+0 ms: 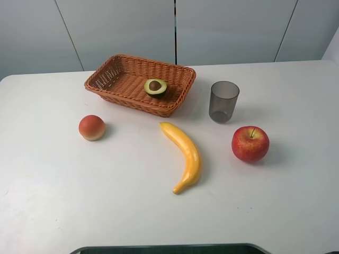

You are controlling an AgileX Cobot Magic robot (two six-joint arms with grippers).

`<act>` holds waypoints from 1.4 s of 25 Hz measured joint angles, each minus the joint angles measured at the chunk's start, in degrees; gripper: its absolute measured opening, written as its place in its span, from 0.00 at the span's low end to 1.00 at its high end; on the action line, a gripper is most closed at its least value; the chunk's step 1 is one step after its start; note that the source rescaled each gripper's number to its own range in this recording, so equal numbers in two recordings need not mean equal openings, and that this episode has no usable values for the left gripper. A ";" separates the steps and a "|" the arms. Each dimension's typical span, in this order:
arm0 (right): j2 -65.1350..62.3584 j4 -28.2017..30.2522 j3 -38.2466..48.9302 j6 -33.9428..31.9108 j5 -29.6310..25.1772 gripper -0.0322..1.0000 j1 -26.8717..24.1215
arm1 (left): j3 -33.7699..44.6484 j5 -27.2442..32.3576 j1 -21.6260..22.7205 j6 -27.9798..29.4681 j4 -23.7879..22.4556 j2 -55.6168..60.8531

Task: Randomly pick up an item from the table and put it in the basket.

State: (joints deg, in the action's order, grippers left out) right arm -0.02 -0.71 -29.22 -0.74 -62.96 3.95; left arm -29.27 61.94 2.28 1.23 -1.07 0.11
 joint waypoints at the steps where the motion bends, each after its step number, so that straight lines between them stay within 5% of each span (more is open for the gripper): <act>1: 0.00 0.00 0.00 0.05 0.00 1.00 -0.06 | 0.00 0.00 0.00 0.00 0.00 0.00; 35: 0.00 0.00 0.00 0.15 0.12 1.00 -1.65 | 0.00 0.00 0.00 0.00 0.00 0.00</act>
State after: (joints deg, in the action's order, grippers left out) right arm -0.02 -0.71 -29.22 -0.60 -62.85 2.30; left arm -29.27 61.94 2.28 1.23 -1.07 0.11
